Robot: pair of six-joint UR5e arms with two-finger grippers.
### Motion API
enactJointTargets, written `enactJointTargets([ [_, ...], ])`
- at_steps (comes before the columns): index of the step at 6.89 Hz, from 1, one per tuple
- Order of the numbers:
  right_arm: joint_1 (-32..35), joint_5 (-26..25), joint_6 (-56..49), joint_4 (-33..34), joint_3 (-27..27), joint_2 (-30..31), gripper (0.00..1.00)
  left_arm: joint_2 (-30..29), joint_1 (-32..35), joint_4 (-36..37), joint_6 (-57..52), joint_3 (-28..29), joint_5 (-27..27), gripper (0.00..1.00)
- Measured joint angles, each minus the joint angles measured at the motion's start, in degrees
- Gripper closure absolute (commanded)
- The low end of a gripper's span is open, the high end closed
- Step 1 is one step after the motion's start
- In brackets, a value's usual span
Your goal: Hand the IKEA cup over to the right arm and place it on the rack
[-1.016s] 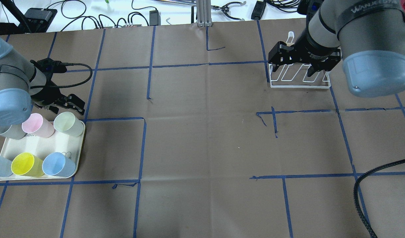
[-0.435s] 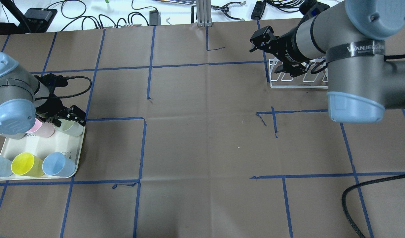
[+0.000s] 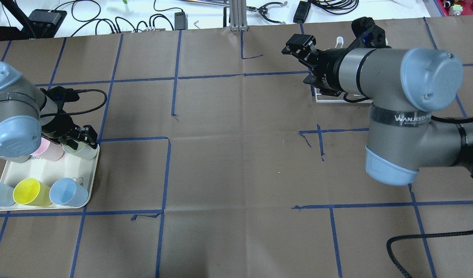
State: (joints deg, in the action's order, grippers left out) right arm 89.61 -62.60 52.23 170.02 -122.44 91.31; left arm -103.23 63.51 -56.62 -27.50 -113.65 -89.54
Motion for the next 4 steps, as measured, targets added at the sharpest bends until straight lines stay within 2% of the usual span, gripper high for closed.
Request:
enactJointTargets([
  [1, 0.0, 3.9, 5.7, 4.9, -1.9, 0.0, 0.00, 0.0, 0.0, 0.0, -0.1, 0.2, 0.0, 1.00],
  [3, 0.0, 11.7, 17.5, 7.4, -2.8, 0.0, 0.00, 0.6, 0.0, -0.1, -0.3, 0.6, 0.0, 1.00],
  [4, 0.0, 14.3, 19.6, 8.5, -2.9, 0.0, 0.00, 1.9, 0.2, -0.9, -0.2, 1.4, 0.0, 1.00],
])
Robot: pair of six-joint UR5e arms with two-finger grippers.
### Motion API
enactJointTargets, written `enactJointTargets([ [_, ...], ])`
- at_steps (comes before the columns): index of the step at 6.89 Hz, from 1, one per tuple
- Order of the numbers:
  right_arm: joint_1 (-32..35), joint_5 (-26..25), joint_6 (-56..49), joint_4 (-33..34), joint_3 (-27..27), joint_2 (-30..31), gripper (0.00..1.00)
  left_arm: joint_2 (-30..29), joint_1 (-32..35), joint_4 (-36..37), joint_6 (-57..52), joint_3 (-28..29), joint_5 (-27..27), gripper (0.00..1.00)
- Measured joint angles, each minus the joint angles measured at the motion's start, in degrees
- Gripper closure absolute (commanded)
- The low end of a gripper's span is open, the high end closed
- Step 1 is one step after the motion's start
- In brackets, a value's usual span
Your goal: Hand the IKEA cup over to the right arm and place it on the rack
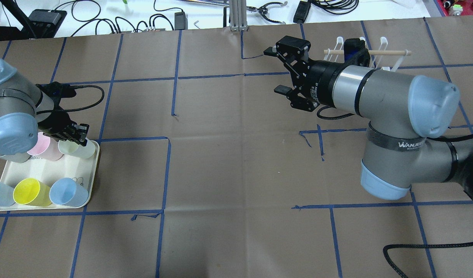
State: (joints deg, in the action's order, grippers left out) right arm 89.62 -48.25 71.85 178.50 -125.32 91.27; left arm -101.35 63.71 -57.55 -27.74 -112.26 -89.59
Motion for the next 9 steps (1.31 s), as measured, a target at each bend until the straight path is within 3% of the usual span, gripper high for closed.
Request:
enactJointTargets([
  [2, 0.0, 3.9, 1.0, 5.5, -0.1, -0.5, 0.00, 4.8, 1.5, -8.9, 0.5, 5.5, -0.1, 1.00],
  [5, 0.0, 4.8, 1.2, 7.5, -0.1, -0.8, 0.00, 7.4, 7.0, -24.4, 3.5, 19.6, 0.8, 1.00],
  [6, -0.1, 4.6, 1.1, 7.5, -0.1, -0.7, 0.00, 7.5, 8.2, -25.1, 3.4, 21.5, 5.6, 1.00],
  [9, -0.1, 3.9, 0.6, 7.5, 0.1, 0.0, 0.00, 7.7, 10.8, -15.6, -0.1, 21.3, 30.5, 1.00],
])
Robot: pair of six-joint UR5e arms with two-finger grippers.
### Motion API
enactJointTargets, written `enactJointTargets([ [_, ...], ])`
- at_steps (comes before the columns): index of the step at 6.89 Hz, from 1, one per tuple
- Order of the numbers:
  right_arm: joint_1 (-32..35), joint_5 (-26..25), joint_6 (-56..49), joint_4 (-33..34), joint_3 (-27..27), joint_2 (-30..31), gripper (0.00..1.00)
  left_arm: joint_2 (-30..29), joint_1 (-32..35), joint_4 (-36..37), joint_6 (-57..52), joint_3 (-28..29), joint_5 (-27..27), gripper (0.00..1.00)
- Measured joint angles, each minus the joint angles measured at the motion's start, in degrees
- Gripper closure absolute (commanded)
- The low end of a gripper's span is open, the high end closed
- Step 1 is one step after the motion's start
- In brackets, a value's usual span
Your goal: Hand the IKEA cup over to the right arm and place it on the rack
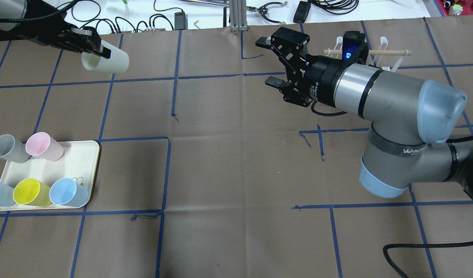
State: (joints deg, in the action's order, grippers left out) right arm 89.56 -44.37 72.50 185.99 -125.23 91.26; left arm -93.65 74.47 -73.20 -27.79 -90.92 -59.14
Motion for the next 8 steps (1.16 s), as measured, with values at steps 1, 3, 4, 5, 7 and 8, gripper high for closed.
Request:
enactJointTargets([
  [1, 0.0, 0.0, -0.1, -0.1, 0.0, 0.0, 0.00, -0.2, 2.2, 6.5, -1.2, -1.4, 5.3, 1.00],
  [3, 0.0, 0.0, 0.2, -0.2, -0.1, -0.3, 0.00, -0.6, 5.6, 26.5, -1.7, -8.8, 14.4, 1.00],
  [4, 0.0, 0.0, 0.1, -0.3, 0.0, -0.5, 0.00, -0.7, 6.8, 37.7, -1.6, -14.6, 18.1, 1.00],
  [5, 0.0, -0.1, 0.0, -0.5, 0.0, -0.7, 0.00, -0.9, 8.3, 48.3, -1.2, -20.5, 20.9, 1.00],
  [7, 0.0, -0.4, 0.5, -0.8, -0.1, -0.8, 0.00, -1.9, 12.1, 65.1, 0.0, -29.5, 24.5, 1.00],
  [8, 0.1, -1.4, 1.8, -0.8, -0.2, -0.8, 0.00, -2.9, 13.5, 71.5, 2.2, -31.6, 25.2, 1.00],
])
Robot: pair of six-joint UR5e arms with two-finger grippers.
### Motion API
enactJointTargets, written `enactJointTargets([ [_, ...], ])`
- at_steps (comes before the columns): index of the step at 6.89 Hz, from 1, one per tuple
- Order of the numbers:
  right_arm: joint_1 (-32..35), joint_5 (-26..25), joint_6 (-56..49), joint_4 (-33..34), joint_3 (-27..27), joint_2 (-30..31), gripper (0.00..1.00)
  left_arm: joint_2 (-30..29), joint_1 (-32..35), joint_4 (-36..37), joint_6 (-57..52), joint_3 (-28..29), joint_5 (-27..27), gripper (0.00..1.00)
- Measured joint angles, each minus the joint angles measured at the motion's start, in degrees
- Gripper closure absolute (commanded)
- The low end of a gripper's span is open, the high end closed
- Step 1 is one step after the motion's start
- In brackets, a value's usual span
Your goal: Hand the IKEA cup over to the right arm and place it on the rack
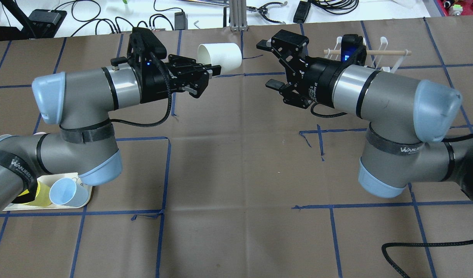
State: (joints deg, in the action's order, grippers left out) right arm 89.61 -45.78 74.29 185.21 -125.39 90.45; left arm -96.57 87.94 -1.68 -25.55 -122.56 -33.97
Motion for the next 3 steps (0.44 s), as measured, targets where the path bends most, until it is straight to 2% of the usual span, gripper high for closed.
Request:
enactJointTargets([
  [2, 0.1, -4.0, 4.8, 0.1, 0.0, -0.1, 0.00, -1.4, 0.6, 9.7, 7.8, -1.1, 0.3, 1.00],
  [3, 0.1, -6.1, 6.2, 0.1, 0.0, -0.4, 0.00, -1.9, 0.6, 11.8, 9.4, -1.0, 0.4, 1.00],
])
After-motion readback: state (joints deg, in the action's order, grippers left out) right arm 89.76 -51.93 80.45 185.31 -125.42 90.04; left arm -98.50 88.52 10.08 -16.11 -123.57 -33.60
